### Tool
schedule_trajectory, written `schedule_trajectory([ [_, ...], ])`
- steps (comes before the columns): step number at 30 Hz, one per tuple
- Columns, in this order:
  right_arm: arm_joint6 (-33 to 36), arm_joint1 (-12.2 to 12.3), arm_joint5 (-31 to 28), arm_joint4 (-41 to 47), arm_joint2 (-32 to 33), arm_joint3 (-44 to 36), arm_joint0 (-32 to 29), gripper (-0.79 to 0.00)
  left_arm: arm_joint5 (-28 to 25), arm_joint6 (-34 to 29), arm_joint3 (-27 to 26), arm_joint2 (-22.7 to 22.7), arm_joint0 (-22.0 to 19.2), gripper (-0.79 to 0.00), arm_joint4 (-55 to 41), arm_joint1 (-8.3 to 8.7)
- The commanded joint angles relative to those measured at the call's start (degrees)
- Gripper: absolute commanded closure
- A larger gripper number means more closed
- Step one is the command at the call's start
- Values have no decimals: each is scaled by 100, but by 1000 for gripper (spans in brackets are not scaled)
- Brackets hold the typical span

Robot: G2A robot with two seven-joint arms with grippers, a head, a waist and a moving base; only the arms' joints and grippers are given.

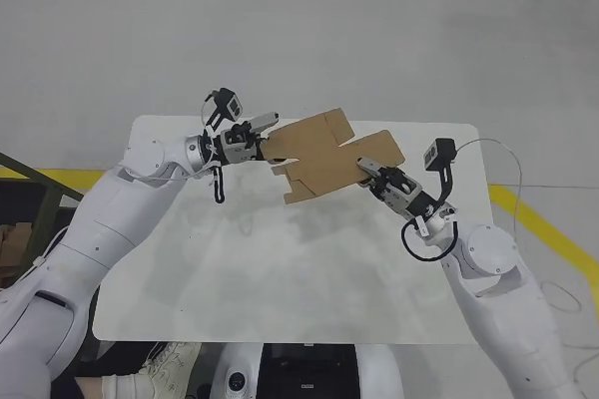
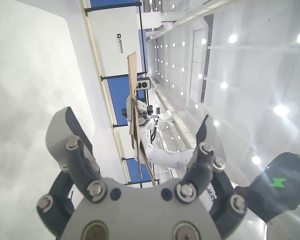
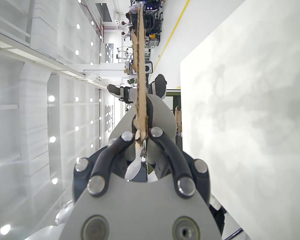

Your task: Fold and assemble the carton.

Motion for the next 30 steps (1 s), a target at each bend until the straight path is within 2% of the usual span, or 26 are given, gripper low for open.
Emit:
schedule_trajectory([
  [1,-46,-9,23,23,-10,23,8,0,41,-22,3,-22,17,-785,8,-31],
  [10,-121,-30,96,-14,-13,57,23,0,148,-245,123,-118,25,-776,83,-142],
  [14,-131,-44,119,-62,-56,87,66,0,206,-307,186,-144,24,-545,136,-197],
  [17,-145,-52,133,-108,-74,104,101,0,259,-344,240,-158,8,-406,176,-241],
  [30,-155,-85,164,-257,-144,86,152,0,405,-353,411,-296,-25,-148,390,-394],
])
